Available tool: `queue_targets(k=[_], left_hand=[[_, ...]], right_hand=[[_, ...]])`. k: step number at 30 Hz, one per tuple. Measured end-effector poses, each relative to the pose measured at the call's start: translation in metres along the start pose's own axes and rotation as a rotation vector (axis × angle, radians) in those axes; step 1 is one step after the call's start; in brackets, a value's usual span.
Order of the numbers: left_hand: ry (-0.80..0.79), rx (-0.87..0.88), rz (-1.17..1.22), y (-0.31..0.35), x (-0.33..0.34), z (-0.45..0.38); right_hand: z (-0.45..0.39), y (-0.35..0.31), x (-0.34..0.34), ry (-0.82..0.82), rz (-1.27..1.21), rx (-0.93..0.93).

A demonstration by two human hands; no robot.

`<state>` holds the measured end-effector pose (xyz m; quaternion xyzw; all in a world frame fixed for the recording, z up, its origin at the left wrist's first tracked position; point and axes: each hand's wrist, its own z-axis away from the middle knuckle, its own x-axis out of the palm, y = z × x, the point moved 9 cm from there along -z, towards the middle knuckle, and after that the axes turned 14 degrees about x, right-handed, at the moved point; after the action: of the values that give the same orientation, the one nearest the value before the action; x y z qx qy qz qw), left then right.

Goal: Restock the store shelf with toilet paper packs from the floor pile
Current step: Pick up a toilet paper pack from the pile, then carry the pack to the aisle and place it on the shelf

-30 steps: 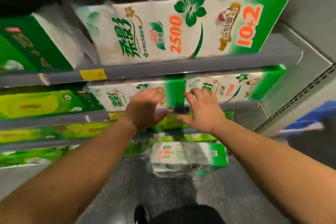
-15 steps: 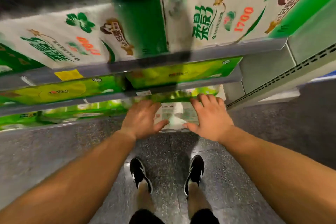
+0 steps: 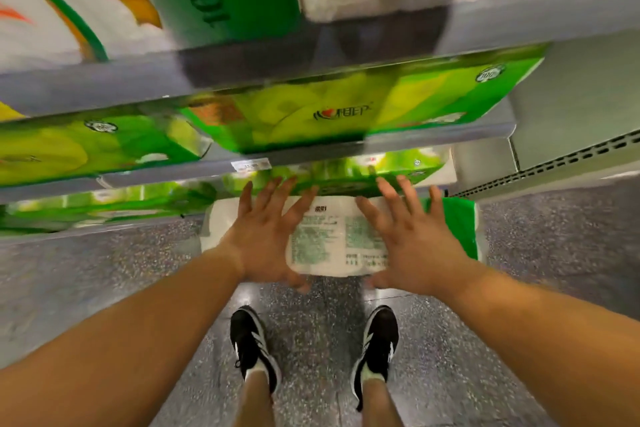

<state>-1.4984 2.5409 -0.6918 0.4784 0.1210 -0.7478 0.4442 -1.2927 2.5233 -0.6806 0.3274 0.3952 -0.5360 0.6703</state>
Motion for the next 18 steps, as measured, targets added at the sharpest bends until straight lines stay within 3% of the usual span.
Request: queue_targets(k=[10,18], left_hand=[[-0.021,-0.03,-0.012,0.008,-0.012,0.008],[0.028,-0.028,0.006,0.032,-0.075,0.071]], right_hand=[[0.009,0.009,-0.003,-0.033,-0.067,0.065],[0.059,0.004,-0.081,-0.069,-0.083,0.068]])
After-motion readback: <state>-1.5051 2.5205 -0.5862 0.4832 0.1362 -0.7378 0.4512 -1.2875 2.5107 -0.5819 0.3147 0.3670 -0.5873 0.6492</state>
